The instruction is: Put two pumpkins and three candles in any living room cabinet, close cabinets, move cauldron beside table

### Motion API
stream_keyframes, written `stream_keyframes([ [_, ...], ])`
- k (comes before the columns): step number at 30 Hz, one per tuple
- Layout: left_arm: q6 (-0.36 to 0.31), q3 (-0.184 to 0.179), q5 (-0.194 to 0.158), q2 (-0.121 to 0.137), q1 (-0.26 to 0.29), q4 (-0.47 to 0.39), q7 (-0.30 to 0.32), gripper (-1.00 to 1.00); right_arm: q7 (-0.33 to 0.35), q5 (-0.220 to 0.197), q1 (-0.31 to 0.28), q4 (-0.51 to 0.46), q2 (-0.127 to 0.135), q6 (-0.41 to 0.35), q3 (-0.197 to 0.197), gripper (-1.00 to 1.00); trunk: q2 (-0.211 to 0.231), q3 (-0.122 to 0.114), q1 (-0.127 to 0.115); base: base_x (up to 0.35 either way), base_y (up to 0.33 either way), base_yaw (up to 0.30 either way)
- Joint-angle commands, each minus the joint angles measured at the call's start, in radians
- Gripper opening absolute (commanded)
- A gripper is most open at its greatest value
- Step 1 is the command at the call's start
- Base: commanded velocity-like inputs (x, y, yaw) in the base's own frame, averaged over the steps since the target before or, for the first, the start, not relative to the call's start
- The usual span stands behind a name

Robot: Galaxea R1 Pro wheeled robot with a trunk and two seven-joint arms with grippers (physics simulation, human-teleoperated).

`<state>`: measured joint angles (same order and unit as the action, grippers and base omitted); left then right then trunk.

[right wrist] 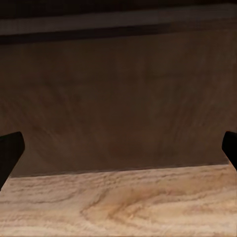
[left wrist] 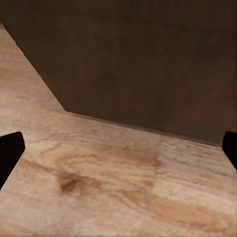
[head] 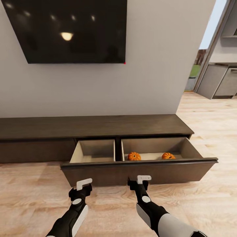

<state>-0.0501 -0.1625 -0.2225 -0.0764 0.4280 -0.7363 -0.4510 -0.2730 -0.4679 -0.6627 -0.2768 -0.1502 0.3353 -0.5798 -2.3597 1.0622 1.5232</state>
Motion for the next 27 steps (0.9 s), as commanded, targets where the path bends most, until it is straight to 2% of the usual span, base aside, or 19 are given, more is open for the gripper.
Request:
stream_keyframes([
  [1,0.000,0.000,0.000,0.000,0.000,0.000,0.000,1.00,0.000,0.000,0.000,0.000,0.000,0.000,0.000,1.00,0.000,0.000,0.000,0.316,0.000,0.000],
  [5,0.001,0.000,0.000,0.000,0.000,0.000,0.000,1.00,0.000,0.000,0.000,0.000,0.000,0.000,0.000,1.00,0.000,0.000,0.000,0.289,0.000,0.000],
  [11,0.011,-0.003,0.000,0.000,0.000,0.000,0.000,1.00,0.000,0.000,0.000,0.001,0.000,-0.001,0.000,1.00,0.000,0.000,0.000,0.060,0.000,0.000],
  [27,0.013,-0.003,0.000,0.000,0.000,0.000,0.000,1.00,0.000,0.000,0.000,0.001,0.000,-0.003,-0.002,1.00,-0.105,0.047,0.058,0.002,0.000,0.000],
])
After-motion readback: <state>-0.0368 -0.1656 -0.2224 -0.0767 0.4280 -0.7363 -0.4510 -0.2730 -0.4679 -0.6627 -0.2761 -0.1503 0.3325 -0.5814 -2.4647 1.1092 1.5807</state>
